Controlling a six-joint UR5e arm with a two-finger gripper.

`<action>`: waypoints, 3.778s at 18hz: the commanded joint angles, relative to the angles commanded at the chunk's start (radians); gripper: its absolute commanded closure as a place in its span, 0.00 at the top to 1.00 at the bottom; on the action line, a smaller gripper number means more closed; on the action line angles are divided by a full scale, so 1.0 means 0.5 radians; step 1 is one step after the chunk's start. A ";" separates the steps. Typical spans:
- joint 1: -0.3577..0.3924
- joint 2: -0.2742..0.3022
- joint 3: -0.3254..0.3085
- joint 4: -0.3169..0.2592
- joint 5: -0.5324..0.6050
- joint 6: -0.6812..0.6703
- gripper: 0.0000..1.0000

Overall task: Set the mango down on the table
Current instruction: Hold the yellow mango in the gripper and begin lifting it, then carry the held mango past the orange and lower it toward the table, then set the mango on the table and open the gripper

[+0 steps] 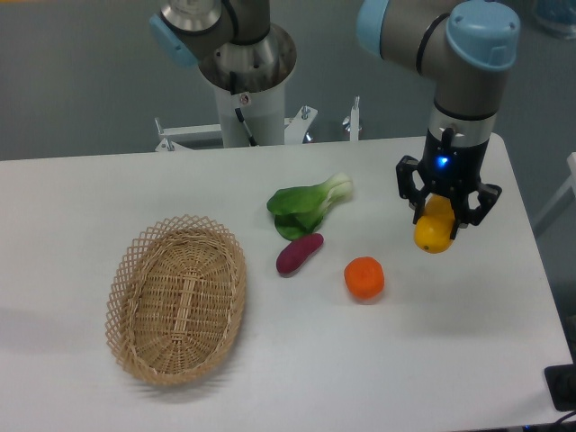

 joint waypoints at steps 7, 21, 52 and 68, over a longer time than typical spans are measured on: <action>-0.003 0.003 -0.006 0.003 0.000 -0.003 0.55; -0.116 -0.226 0.098 0.129 0.012 -0.312 0.55; -0.577 -0.764 0.114 0.537 0.012 -1.347 0.64; -0.552 -0.586 0.178 0.470 0.255 -0.936 1.00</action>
